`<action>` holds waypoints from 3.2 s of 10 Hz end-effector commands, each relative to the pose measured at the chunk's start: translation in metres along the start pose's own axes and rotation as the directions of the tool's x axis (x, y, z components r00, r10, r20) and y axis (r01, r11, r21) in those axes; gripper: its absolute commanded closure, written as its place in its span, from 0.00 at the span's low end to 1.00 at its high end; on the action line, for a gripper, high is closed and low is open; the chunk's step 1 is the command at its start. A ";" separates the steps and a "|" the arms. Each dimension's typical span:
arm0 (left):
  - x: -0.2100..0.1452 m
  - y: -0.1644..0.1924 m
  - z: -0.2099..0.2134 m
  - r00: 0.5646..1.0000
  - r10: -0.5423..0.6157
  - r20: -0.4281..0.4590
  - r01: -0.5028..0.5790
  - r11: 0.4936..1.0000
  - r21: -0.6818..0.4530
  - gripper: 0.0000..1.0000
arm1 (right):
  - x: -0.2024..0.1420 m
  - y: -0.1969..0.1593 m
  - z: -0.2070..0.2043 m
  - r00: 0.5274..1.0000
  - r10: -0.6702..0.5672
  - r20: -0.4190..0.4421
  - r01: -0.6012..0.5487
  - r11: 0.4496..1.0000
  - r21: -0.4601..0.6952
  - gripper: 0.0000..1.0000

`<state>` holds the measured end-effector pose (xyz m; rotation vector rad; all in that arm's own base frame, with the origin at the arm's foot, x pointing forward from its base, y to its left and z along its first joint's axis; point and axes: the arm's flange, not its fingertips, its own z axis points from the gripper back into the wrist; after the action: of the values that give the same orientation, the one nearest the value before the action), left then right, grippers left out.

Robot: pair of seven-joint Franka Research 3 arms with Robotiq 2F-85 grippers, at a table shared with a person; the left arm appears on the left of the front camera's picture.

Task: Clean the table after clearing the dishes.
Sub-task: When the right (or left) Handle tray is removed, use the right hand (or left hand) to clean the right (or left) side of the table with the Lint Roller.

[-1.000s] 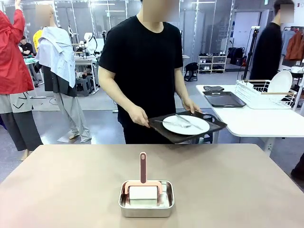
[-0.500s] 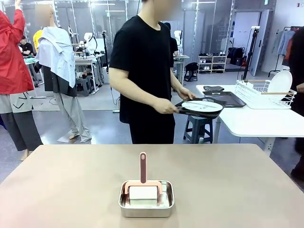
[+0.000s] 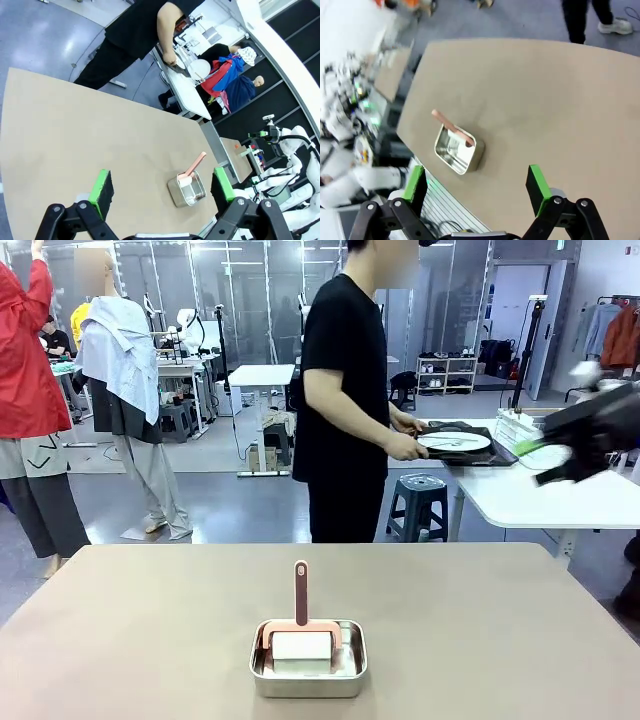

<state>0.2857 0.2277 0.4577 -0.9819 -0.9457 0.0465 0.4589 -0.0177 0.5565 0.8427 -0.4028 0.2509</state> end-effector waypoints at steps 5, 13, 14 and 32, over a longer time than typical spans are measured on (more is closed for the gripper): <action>0.001 0.000 0.003 1.000 0.001 -0.001 -0.001 1.000 -0.007 0.00 | -0.070 0.055 -0.175 0.878 0.311 -0.364 -0.386 0.910 -0.152 0.00; 0.001 0.000 0.003 1.000 0.001 -0.001 -0.001 1.000 -0.007 0.00 | -0.066 0.045 -0.175 0.891 0.264 -0.368 -0.331 0.935 -0.130 0.00; 0.001 0.000 0.003 1.000 0.001 -0.001 -0.001 1.000 -0.007 0.00 | -0.045 0.063 -0.190 0.800 0.406 -0.441 -0.497 0.861 -0.109 0.00; 0.001 0.000 0.003 1.000 0.001 -0.001 -0.001 1.000 -0.007 0.00 | 0.007 0.202 -0.420 0.029 0.691 -0.723 -0.772 0.474 0.423 0.00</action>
<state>0.2858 0.2276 0.4577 -0.9819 -0.9450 0.0462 0.4994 0.4324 0.4513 0.2486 0.1356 1.6547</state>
